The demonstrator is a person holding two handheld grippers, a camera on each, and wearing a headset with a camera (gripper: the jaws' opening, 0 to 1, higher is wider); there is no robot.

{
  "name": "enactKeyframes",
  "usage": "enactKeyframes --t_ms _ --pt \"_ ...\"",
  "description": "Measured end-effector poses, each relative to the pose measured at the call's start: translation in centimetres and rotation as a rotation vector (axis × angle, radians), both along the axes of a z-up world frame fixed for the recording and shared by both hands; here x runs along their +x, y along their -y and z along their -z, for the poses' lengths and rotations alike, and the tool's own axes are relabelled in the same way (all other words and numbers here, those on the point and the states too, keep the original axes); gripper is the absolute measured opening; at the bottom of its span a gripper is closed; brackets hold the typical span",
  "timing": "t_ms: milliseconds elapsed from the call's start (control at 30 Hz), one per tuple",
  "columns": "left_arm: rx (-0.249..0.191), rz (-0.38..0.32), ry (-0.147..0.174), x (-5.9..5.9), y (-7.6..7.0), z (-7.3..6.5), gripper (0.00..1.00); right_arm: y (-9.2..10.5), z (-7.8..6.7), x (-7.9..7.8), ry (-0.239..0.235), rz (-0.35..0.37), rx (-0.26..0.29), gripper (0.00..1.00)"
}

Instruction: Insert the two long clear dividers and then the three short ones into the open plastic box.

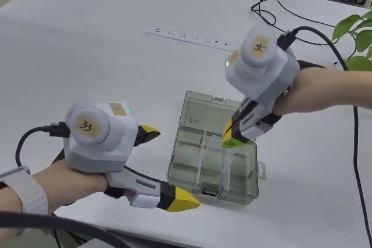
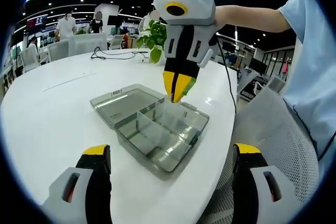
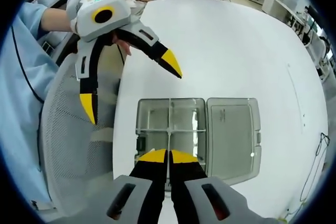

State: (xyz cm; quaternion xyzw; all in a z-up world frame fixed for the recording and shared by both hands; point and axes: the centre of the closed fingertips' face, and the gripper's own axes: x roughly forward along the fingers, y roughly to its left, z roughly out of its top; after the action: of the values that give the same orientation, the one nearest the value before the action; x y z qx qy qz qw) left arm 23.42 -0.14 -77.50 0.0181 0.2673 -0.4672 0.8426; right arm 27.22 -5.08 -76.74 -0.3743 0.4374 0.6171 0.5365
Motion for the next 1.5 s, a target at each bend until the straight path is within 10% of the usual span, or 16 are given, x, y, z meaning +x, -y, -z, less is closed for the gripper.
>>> enactKeyframes --t_ms 1500 --pt "-0.019 0.005 -0.009 0.1 0.7 -0.1 0.97 -0.4 5.3 -0.6 0.111 -0.051 -0.133 0.01"
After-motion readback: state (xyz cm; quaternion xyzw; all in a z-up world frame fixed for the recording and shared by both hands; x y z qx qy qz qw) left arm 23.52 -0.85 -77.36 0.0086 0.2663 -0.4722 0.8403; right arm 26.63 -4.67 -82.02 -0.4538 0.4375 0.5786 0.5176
